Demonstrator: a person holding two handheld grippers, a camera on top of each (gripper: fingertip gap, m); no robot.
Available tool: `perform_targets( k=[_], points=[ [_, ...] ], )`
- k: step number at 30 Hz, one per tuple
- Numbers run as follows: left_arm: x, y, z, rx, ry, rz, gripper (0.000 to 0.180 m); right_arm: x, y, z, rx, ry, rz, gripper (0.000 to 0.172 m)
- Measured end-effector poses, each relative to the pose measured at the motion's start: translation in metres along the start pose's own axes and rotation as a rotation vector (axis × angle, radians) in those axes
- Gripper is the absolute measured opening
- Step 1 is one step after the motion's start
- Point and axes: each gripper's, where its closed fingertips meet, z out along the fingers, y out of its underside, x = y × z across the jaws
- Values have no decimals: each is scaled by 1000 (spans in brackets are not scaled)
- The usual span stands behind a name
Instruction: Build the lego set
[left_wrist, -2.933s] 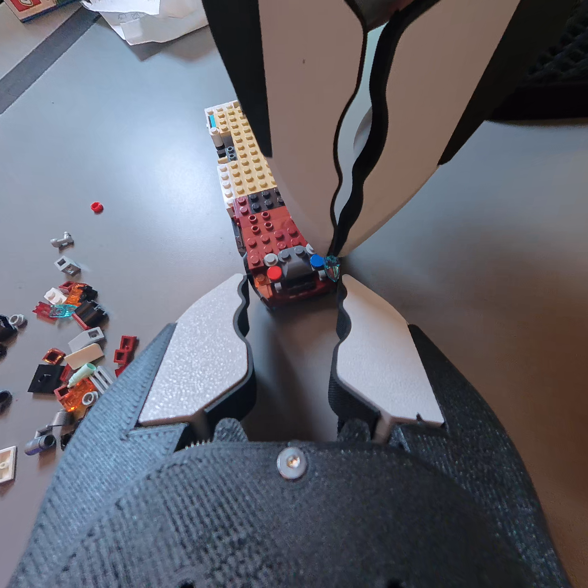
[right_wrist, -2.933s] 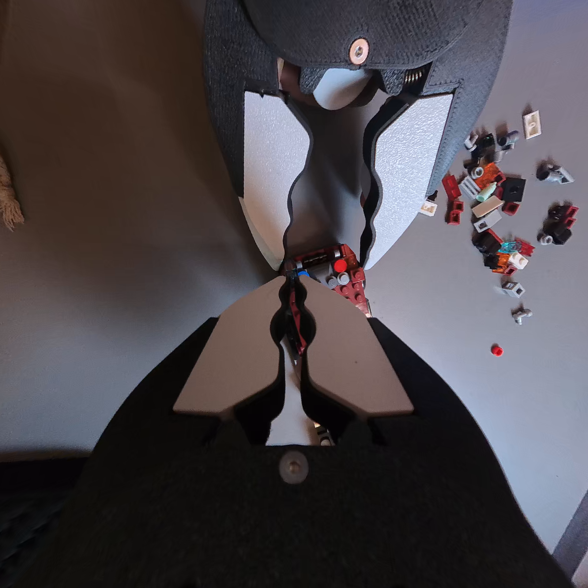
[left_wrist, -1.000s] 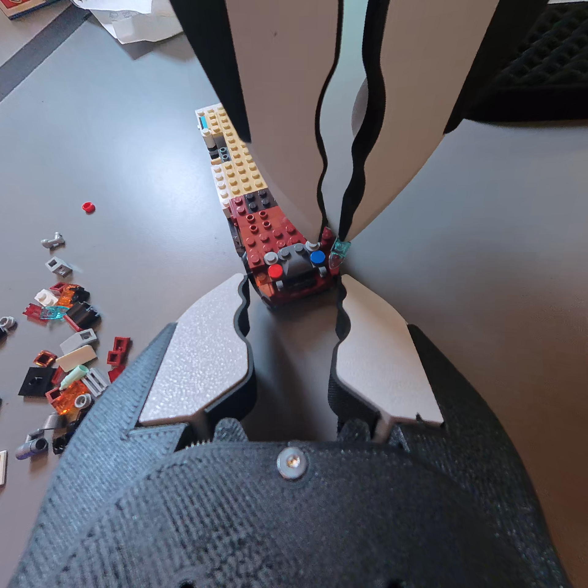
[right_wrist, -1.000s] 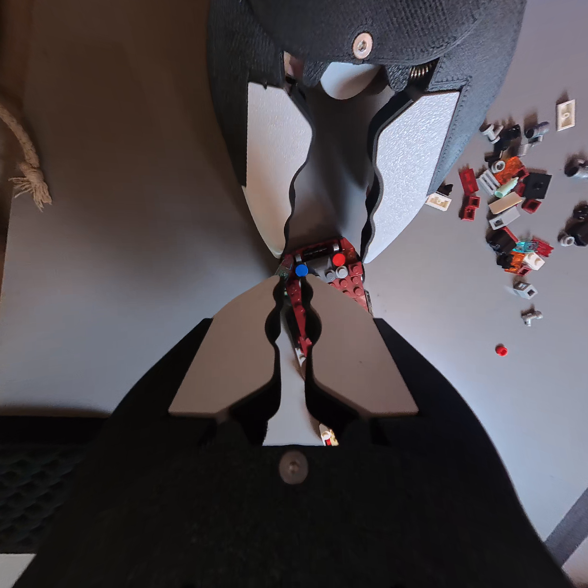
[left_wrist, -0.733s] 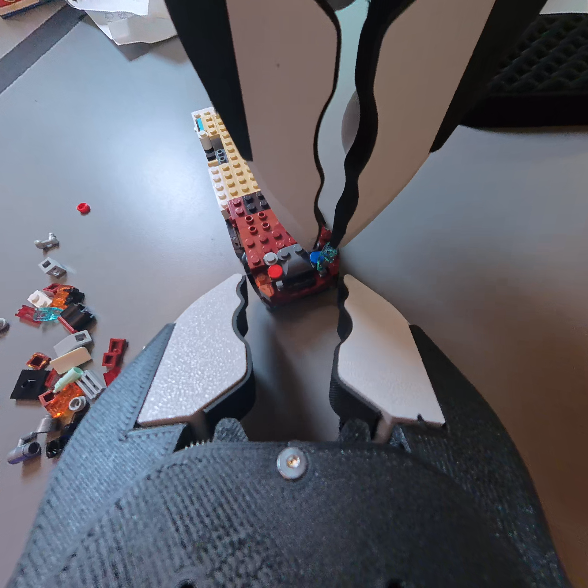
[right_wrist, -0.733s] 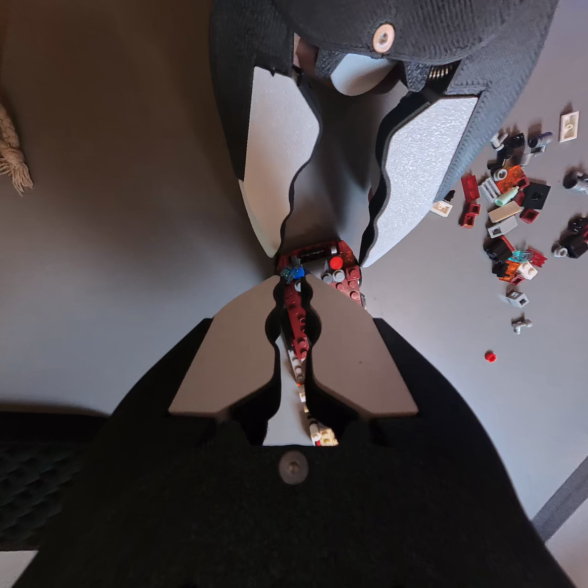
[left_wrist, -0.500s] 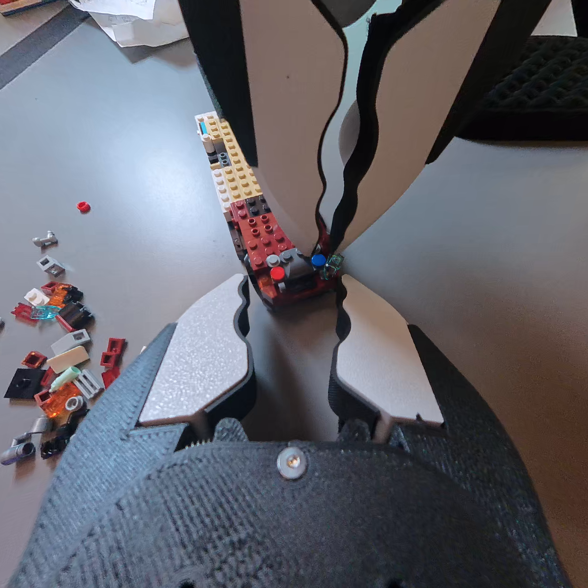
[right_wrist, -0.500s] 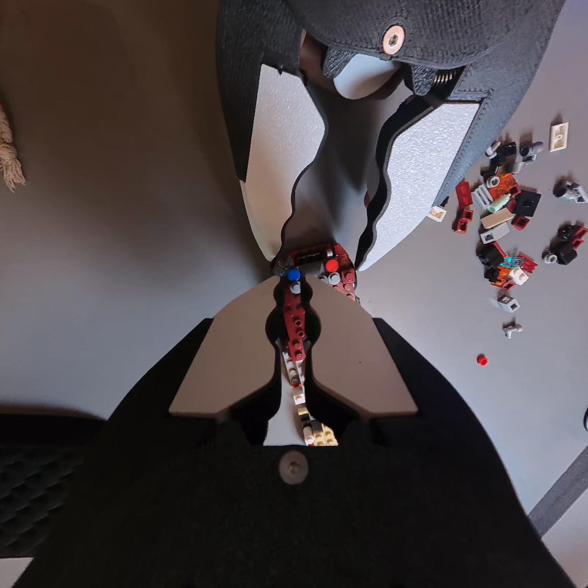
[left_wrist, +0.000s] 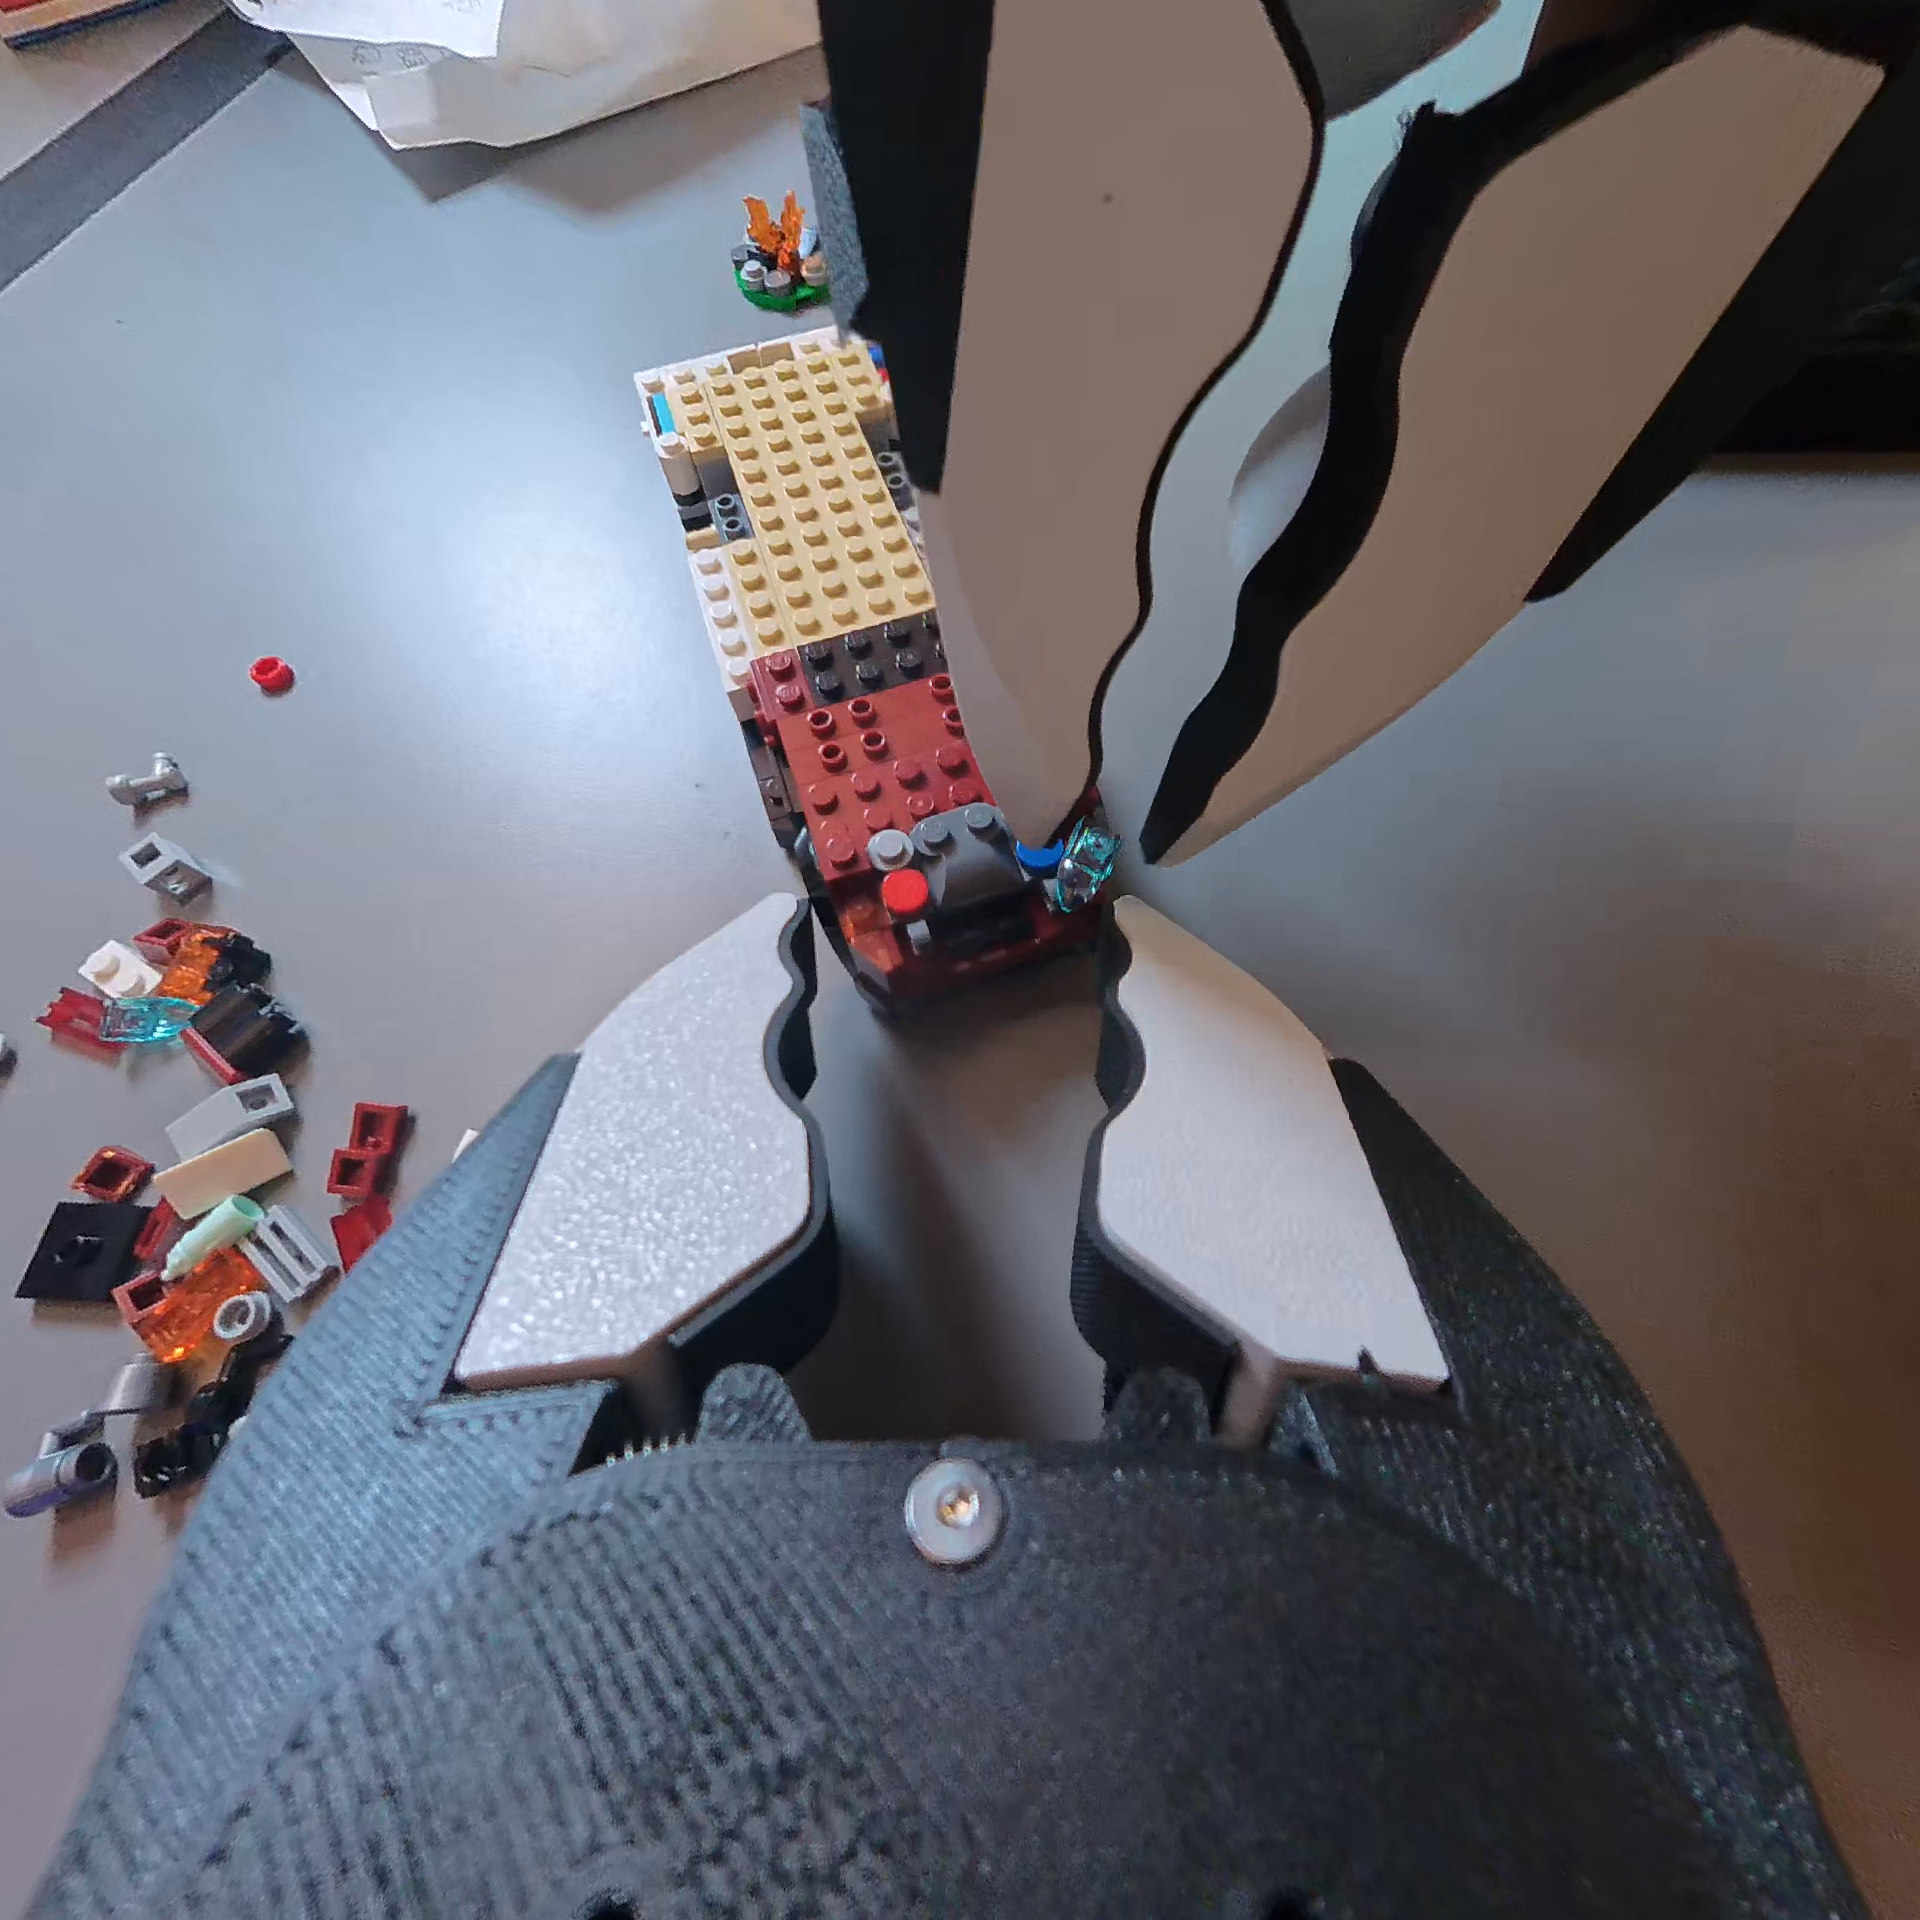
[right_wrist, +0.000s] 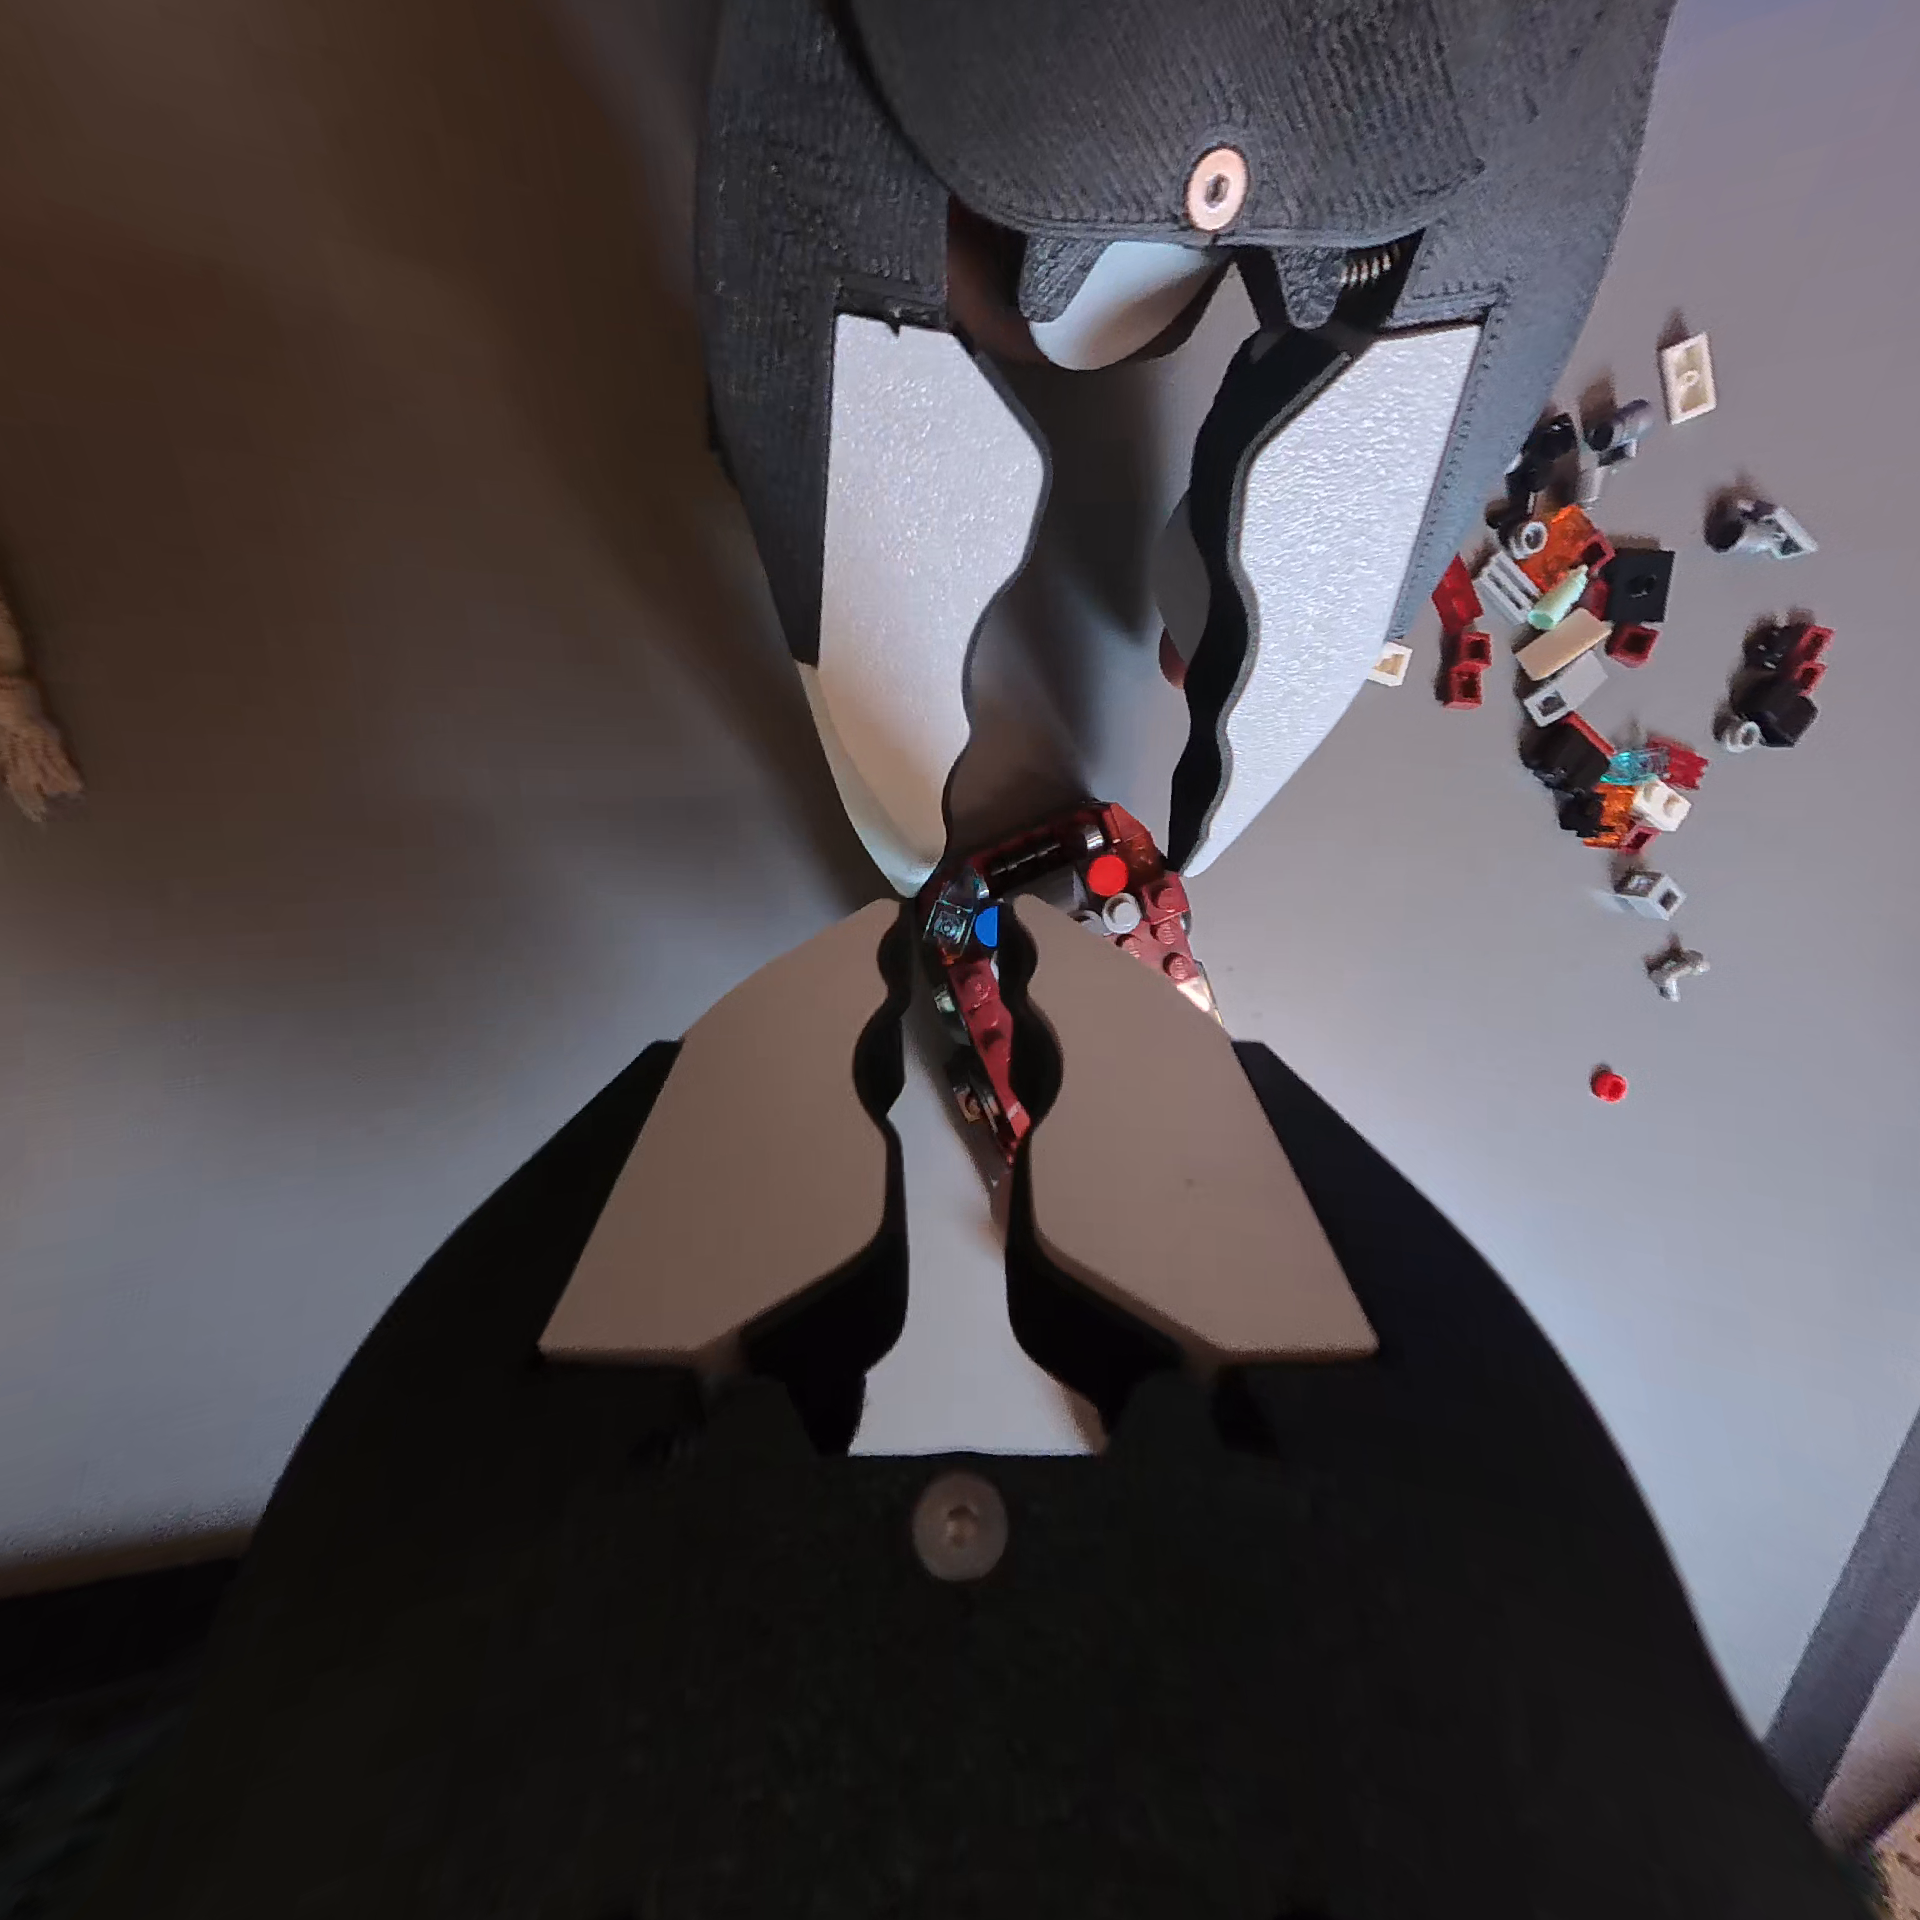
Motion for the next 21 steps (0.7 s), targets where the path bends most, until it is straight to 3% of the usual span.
perform_targets(
  k=[11,21],
  points=[
    [0,0,0,-2,-1,-1,52,-1,4,5,-25,23,5,8],
    [1,1,0,-5,3,1,51,-2,6,4,-41,-51,-179,8]
  ],
)
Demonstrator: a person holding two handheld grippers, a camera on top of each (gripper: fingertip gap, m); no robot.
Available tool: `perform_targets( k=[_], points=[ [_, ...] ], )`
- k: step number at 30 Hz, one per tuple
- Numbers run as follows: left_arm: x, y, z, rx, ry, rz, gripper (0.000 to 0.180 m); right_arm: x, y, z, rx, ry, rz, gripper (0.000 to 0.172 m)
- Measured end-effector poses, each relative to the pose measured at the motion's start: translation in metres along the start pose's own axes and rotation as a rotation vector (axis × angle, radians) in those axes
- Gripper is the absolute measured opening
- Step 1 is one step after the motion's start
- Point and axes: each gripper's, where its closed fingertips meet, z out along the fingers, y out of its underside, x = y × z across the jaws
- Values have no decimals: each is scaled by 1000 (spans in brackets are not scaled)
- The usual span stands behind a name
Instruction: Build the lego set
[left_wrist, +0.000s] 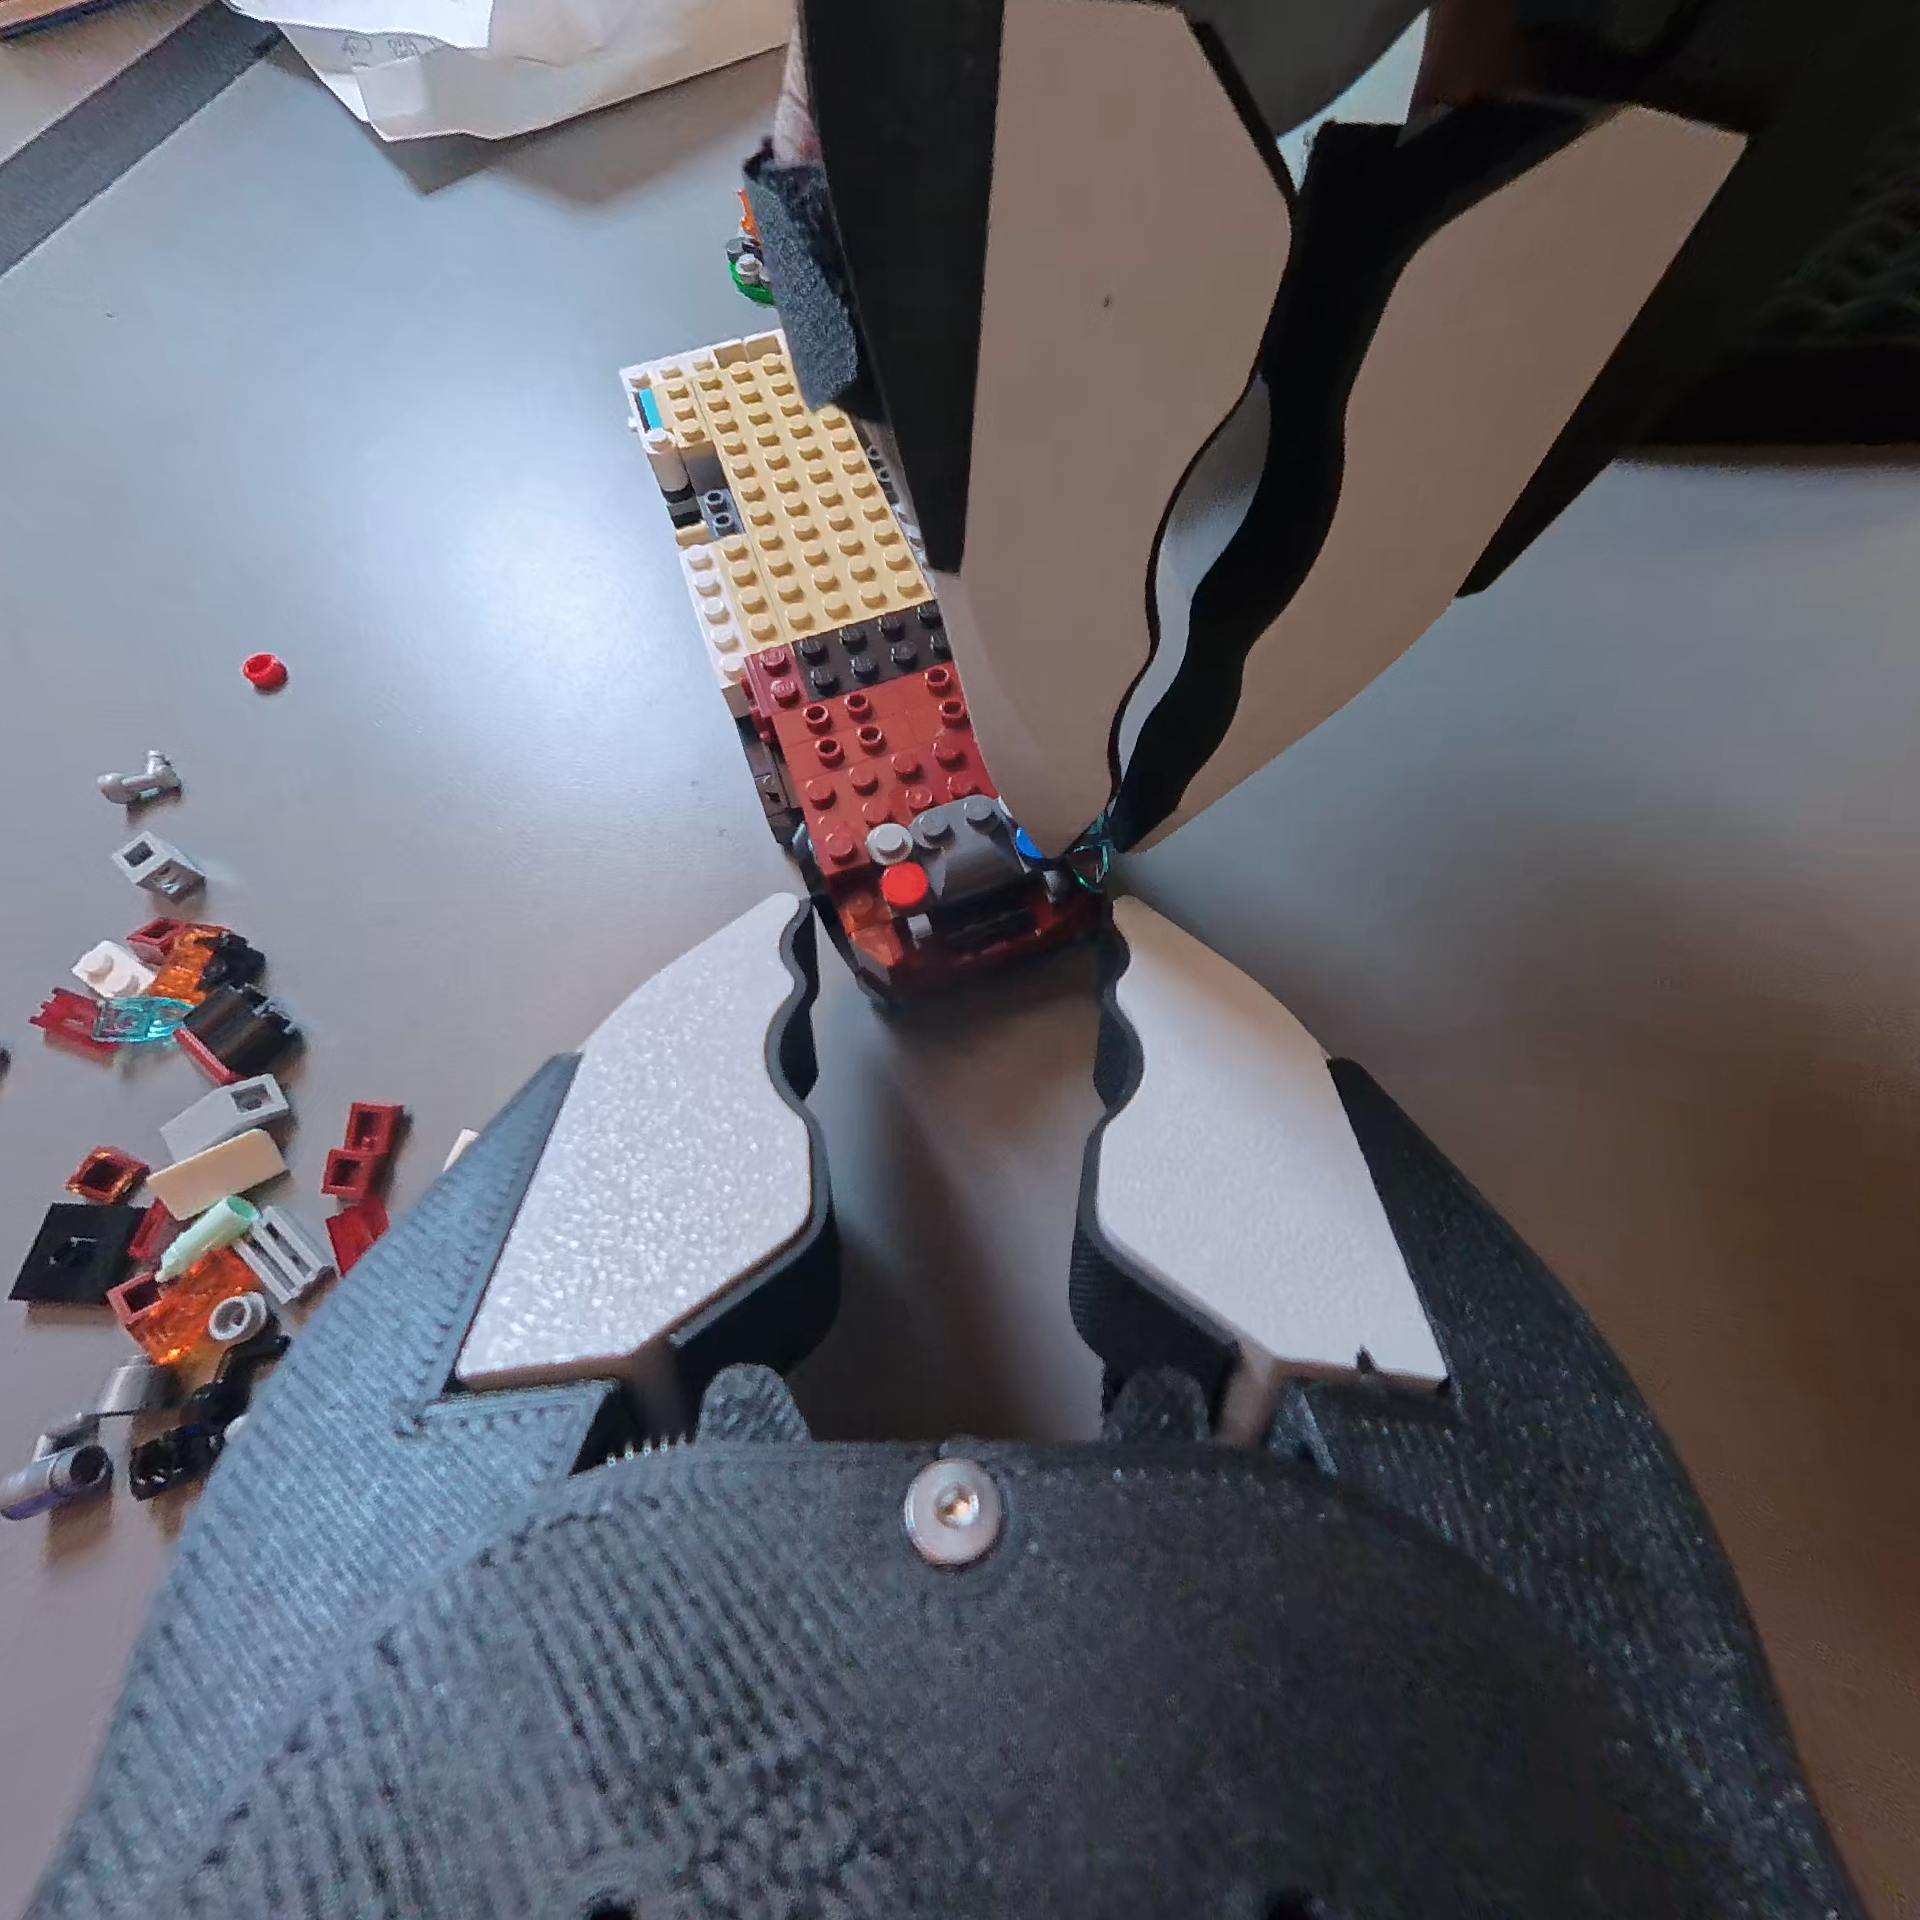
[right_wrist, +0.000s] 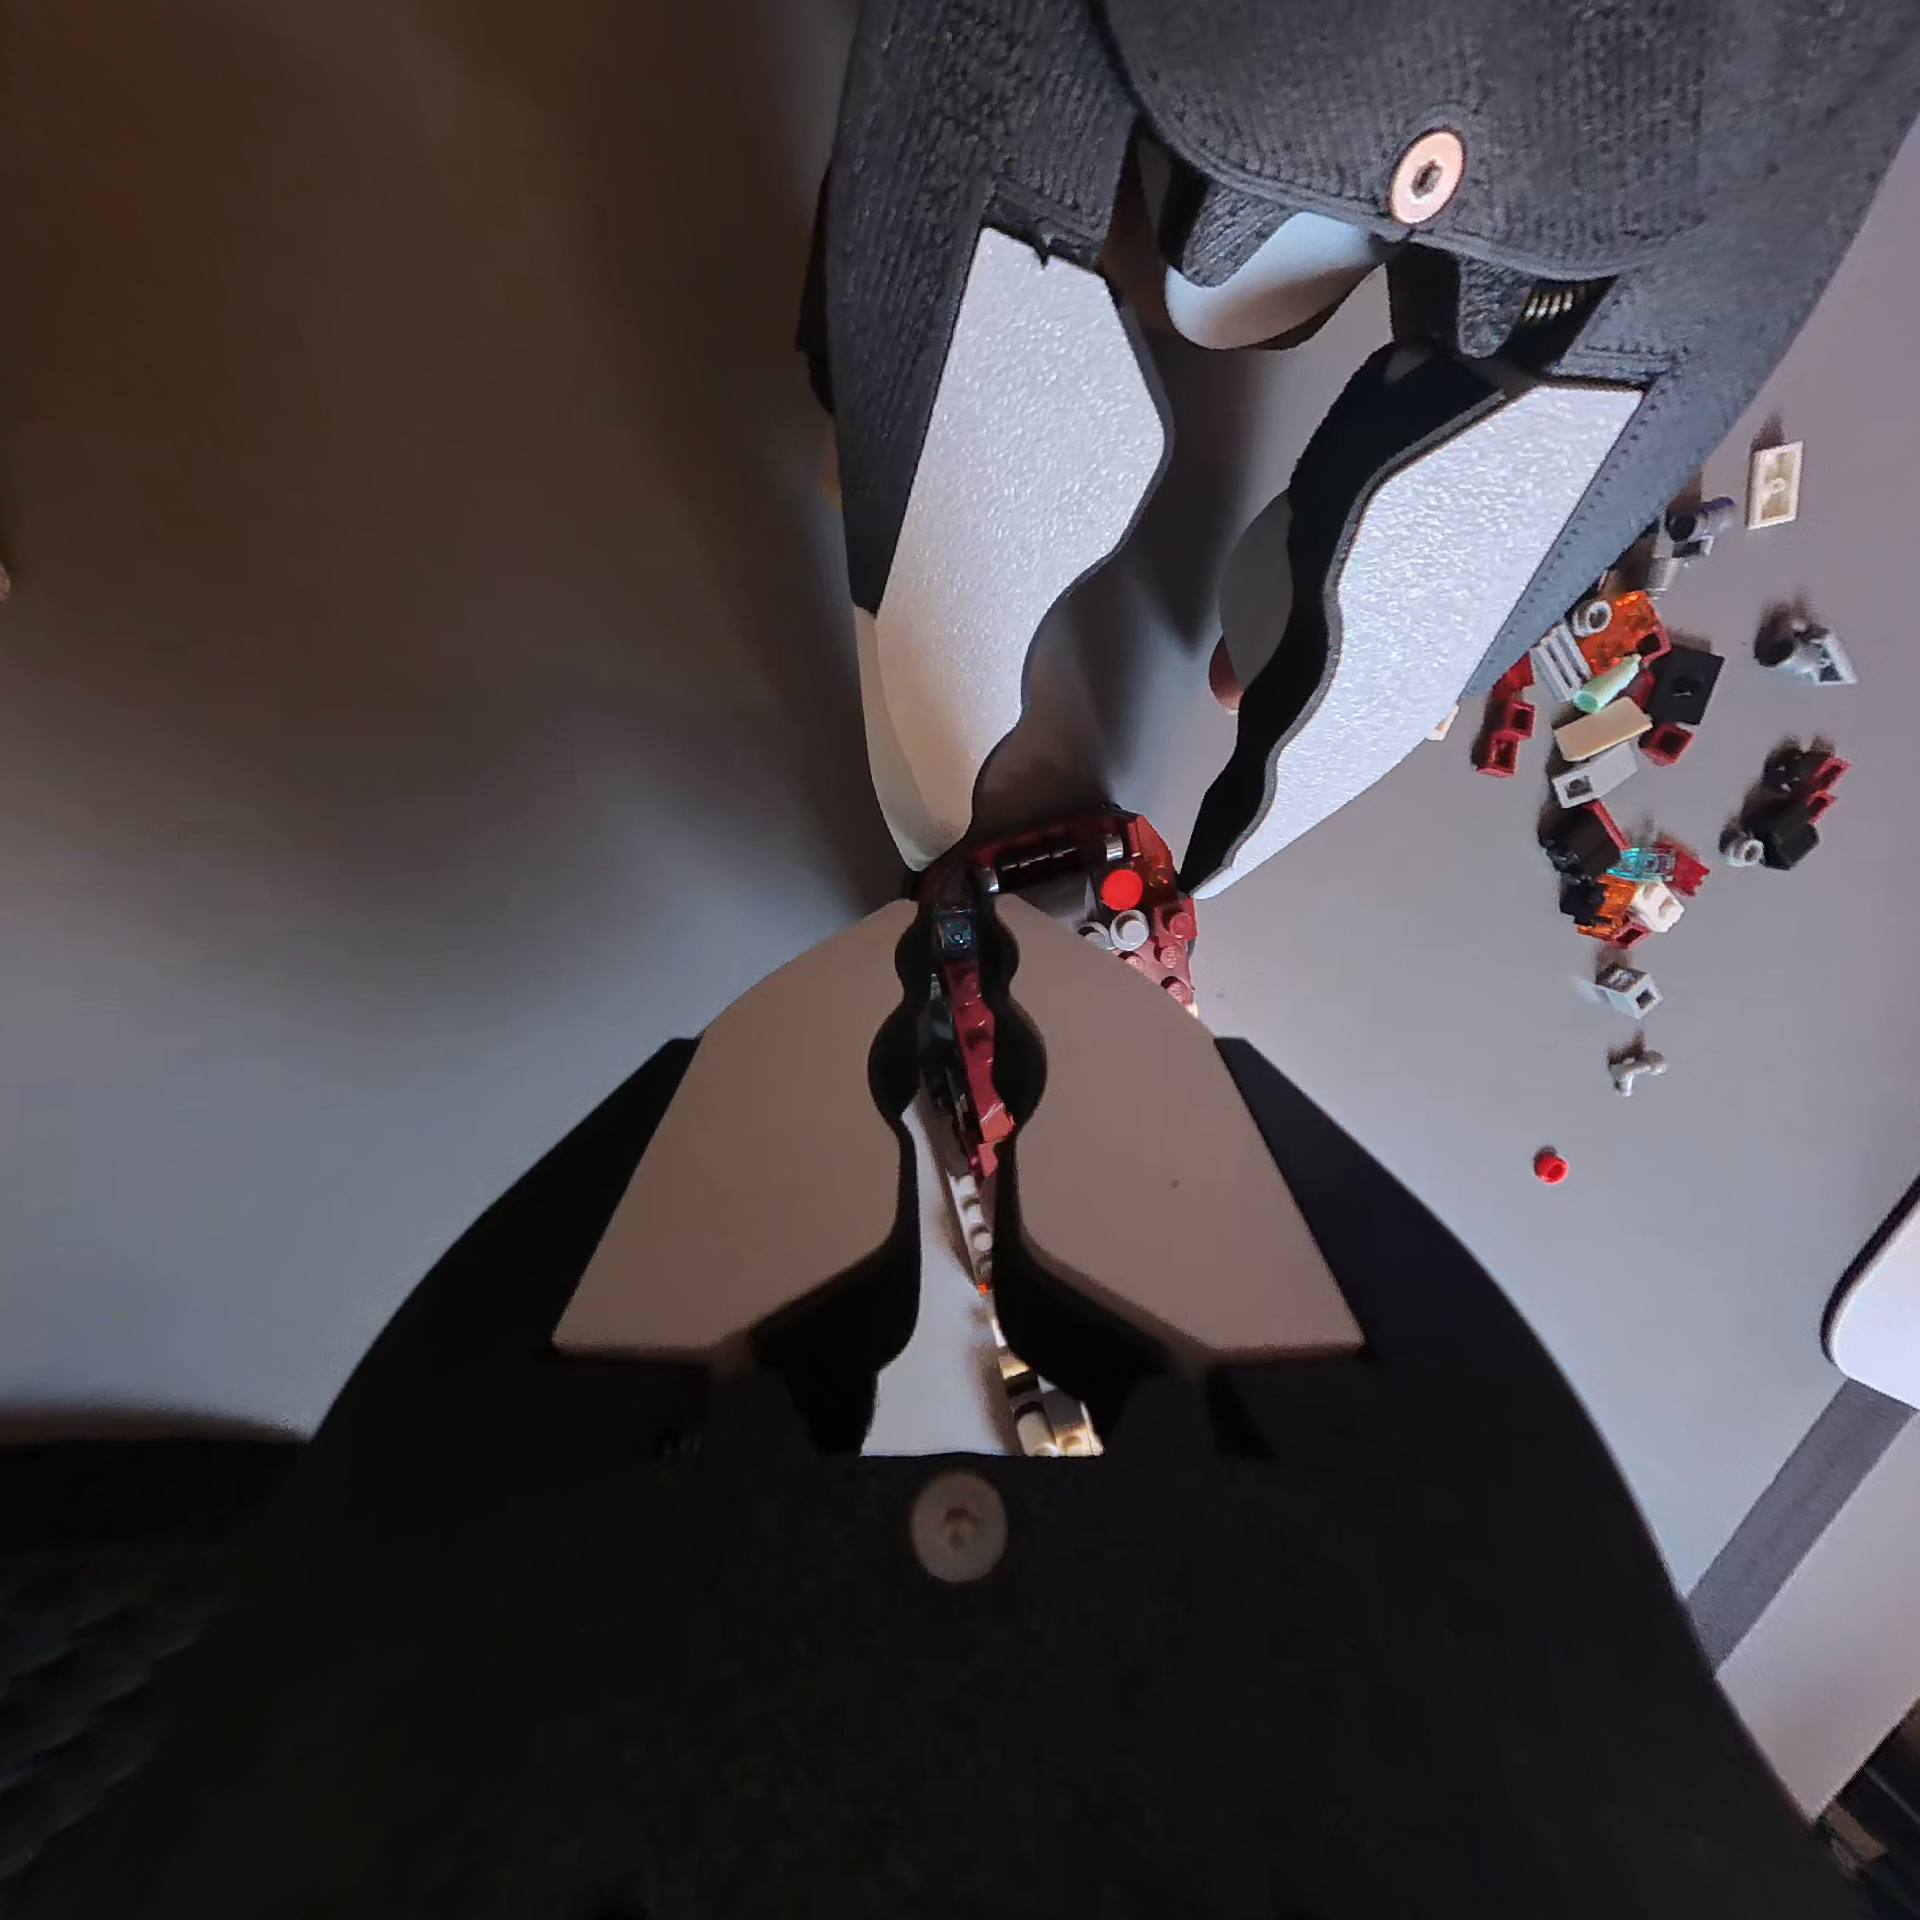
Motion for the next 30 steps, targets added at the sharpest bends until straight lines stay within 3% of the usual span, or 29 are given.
perform_targets(
  k=[16,30],
  points=[
    [0,0,0,-1,7,-8,51,0,-3,-10,66,23,11,9],
    [0,1,0,-4,0,-4,51,1,3,-4,0,15,78,2]
  ],
)
